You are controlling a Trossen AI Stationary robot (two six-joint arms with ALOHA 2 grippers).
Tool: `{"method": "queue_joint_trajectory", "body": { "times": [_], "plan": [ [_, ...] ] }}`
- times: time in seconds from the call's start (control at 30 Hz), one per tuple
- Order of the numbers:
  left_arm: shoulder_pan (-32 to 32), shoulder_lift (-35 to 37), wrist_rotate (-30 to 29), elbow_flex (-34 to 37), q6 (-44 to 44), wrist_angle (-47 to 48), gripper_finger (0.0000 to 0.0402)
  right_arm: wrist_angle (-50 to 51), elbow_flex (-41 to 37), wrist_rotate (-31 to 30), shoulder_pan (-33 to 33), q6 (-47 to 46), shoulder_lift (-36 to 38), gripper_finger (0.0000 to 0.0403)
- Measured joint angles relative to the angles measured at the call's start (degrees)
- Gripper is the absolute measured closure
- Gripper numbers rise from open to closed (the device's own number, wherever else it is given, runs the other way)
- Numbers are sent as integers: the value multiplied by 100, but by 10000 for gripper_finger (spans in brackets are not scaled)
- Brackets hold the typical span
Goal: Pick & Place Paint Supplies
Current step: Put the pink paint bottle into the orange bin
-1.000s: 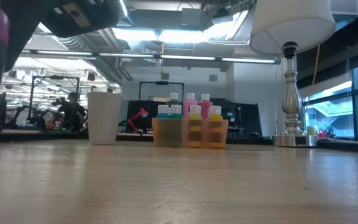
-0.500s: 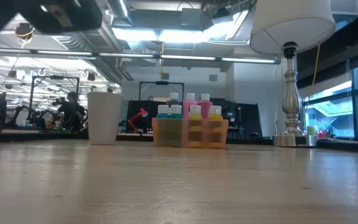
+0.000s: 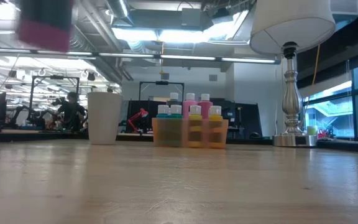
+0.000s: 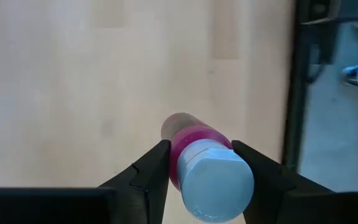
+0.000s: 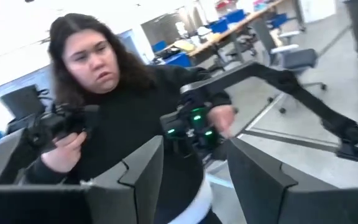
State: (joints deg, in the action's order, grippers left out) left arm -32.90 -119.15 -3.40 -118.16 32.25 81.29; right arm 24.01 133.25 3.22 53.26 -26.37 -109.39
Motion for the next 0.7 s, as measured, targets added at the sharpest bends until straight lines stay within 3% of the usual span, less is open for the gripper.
{"method": "queue_joint_trajectory", "body": {
  "times": [0.17,0.33,0.5,0.7],
  "plan": [
    [321,2,-476,-813,-2,906,256,2,2,-15,390,209,107,222],
    [756,98,-800,-1301,-316,866,256,44,2,-2,650,286,108,222],
    [1314,232,-1103,-1389,-805,875,256,337,2,-4,691,385,200,222],
    [2129,444,-1065,-1391,-1892,874,256,798,2,-163,495,782,489,222]
  ]
}}
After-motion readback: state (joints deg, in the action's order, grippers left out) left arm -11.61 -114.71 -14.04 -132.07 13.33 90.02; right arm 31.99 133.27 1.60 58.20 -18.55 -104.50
